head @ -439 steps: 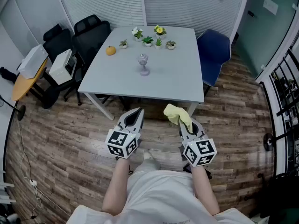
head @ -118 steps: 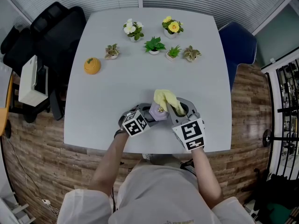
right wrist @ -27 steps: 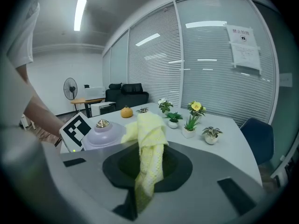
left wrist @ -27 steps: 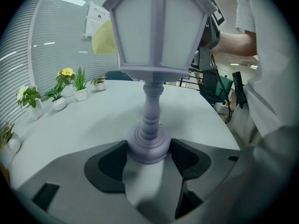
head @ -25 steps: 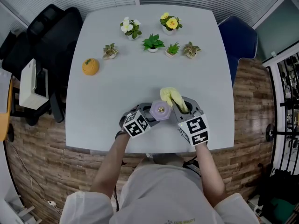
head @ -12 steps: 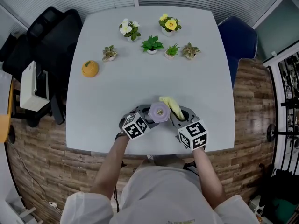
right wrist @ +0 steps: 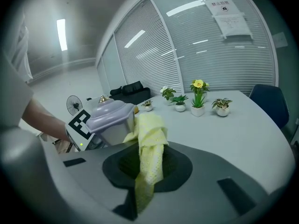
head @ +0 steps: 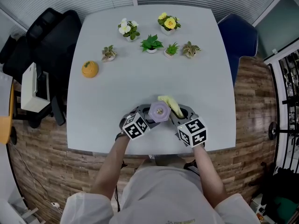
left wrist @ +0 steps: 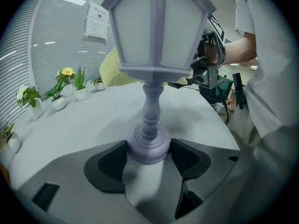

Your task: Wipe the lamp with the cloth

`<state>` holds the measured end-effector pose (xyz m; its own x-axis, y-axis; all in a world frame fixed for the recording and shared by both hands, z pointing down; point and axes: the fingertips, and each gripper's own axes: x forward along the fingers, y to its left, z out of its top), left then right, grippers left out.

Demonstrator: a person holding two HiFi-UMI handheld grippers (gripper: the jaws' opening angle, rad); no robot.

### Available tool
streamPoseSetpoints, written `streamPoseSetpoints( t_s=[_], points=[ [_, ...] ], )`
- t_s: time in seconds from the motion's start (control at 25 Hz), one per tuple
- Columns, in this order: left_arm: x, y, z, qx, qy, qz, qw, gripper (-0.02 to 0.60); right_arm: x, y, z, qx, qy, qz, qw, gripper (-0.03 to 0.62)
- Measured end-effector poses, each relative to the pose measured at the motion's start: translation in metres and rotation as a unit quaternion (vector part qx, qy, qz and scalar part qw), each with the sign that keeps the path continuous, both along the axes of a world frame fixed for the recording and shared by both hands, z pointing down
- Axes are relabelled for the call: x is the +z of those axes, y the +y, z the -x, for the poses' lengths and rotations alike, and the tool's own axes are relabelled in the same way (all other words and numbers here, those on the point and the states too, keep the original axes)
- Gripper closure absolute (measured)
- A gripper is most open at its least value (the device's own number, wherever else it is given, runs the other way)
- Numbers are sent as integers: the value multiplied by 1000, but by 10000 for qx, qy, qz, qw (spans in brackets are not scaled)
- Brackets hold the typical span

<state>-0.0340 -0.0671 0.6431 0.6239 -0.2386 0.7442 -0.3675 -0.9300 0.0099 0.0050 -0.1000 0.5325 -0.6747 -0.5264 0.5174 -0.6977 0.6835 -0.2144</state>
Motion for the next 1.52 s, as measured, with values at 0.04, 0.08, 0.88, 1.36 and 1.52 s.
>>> streamPoseSetpoints(
  t_s=[0.04,0.08,0.88,1.36,1.52],
  points=[
    [0,0,0,0,3,-1,10000,276,0,-1,1,-9,-7,1,10000,554],
    [0,0,0,0,6,-3,10000,275,0,-2,2,-19,-15,2,10000,554],
    [0,-1,0,13,9,-19,10000,275,-11,-19,10,-127,-411,-13,9991,554],
    [0,-1,1,13,19,-32,10000,276,-30,-13,4,-167,-1637,136,9863,554],
    [-1,0,0,14,18,-44,10000,276,-24,-11,8,-249,-1450,117,9890,554]
  ],
)
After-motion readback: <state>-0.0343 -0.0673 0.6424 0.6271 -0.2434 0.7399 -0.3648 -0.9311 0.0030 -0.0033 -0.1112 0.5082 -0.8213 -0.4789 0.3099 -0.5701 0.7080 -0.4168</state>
